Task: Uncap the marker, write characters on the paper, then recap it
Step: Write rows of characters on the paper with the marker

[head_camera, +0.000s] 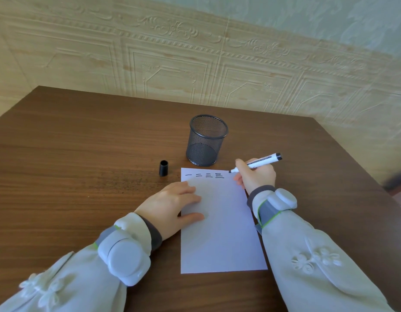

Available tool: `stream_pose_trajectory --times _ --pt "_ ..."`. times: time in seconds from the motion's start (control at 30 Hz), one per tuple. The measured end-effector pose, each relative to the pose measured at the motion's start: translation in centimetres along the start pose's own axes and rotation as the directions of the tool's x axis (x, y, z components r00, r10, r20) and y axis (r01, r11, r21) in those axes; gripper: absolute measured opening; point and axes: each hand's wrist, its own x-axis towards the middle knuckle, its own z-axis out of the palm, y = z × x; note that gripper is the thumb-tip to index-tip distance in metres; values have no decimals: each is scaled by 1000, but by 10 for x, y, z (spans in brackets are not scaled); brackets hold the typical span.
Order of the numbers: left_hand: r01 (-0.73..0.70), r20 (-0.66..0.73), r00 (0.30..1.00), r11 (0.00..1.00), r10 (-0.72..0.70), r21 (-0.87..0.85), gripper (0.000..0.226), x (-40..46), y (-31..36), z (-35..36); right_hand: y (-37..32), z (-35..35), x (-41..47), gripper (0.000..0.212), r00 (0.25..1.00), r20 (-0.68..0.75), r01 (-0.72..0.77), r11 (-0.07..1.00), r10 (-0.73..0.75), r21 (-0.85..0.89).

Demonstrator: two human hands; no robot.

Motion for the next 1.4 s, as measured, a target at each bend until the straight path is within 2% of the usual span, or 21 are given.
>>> stream_pose_trajectory --times 0.43,0.6,0.8,0.97,1.2,1.4 --pt "-11 -11 1000 1000 11 16 51 1 -2 2 3 1 0 29 997 19 74 996 -73 -44" --pt "-12 -17 1000 1000 13 11 51 0 -3 2 3 3 1 27 997 32 69 994 -67 -86" --pt "-10 -21 1000 1000 10 1 50 0 -3 2 3 3 2 24 998 -43 31 993 -36 -111" --pt "-2 -7 1000 1000 2 3 50 0 -2 1 2 2 0 25 999 -22 42 998 -43 -38" --pt "4 10 1000 1000 -4 8 50 2 -1 2 2 2 -1 22 998 23 62 994 -60 -92" --pt "2 1 1000 1000 -2 10 50 0 -2 1 1 2 0 24 999 -49 15 997 -19 -71"
